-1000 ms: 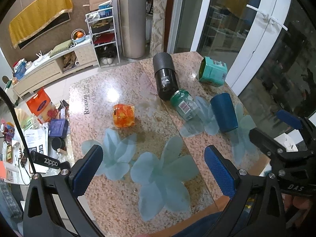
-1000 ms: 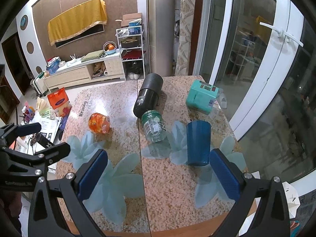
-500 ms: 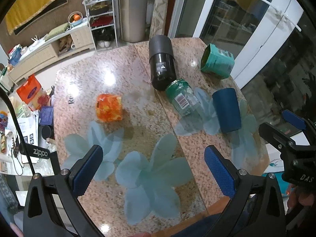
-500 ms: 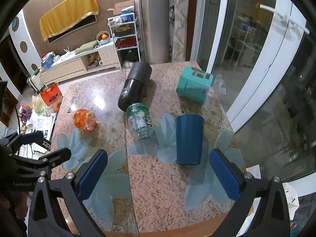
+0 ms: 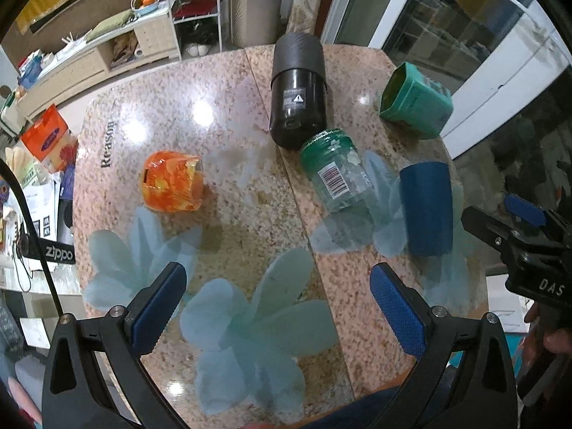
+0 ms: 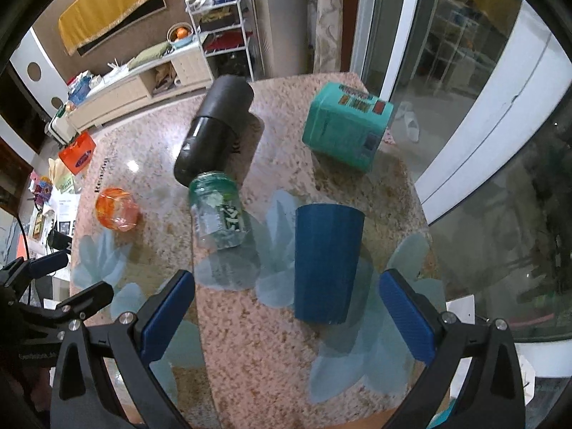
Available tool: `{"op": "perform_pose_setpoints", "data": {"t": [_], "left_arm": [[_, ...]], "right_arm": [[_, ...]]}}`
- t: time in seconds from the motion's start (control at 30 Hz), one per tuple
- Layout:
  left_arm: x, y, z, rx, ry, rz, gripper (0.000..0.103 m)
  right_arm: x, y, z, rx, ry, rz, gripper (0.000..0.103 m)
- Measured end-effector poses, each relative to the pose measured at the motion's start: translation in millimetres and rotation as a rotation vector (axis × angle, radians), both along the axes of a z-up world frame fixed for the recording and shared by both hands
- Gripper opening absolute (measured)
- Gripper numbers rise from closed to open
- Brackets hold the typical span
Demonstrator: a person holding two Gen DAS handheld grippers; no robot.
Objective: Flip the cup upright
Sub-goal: 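Move the right gripper to the upside-down blue cup and close on it, then lift the blue cup with the right gripper and carry it toward the left tool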
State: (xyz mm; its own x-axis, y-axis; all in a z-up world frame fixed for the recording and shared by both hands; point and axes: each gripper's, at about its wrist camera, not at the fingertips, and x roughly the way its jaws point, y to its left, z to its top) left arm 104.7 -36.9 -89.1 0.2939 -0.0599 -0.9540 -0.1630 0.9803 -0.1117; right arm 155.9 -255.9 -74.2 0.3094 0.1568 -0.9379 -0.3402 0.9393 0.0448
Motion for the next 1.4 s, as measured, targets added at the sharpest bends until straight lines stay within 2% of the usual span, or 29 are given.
{"op": "perform_pose_setpoints", "data": {"t": [0.27, 0.57, 0.87, 1.03, 1.13, 1.17, 1.4], "left_arm": [[17.4, -8.1, -26.6, -0.027, 0.063, 0.035, 0.103], [32.6, -16.1, -60.9, -0.039, 0.143, 0.069, 0.103], [40.4, -29.3, -75.2, -0.051, 0.155, 0.074, 0.103], [45.9, -36.7, -83.5, -0.056, 0.161, 0.071, 0.103], [45.3, -36.8, -84.4, -0.058, 0.157, 0.074, 0.103], [45.0, -37.0, -84.8, -0.061, 0.155, 0.075, 0.103], [29.5, -28.9, -75.0, -0.056, 0.144, 0.053, 0.103]], "right_arm": [[35.9, -5.4, -47.1, -0.033, 0.116, 0.019, 0.103], [53.7, -16.5, -88.2, -0.044, 0.222, 0.018, 0.103], [61.2, -26.2, -126.5, -0.105, 0.294, 0.010, 0.102], [63.7, -24.5, -133.2, -0.133, 0.283, 0.005, 0.095], [63.8, -21.0, -129.6, -0.148, 0.265, 0.020, 0.079], [63.3, -15.4, -127.0, -0.151, 0.263, 0.025, 0.069], [53.9, -13.9, -113.7, -0.060, 0.314, -0.009, 0.066]]}}
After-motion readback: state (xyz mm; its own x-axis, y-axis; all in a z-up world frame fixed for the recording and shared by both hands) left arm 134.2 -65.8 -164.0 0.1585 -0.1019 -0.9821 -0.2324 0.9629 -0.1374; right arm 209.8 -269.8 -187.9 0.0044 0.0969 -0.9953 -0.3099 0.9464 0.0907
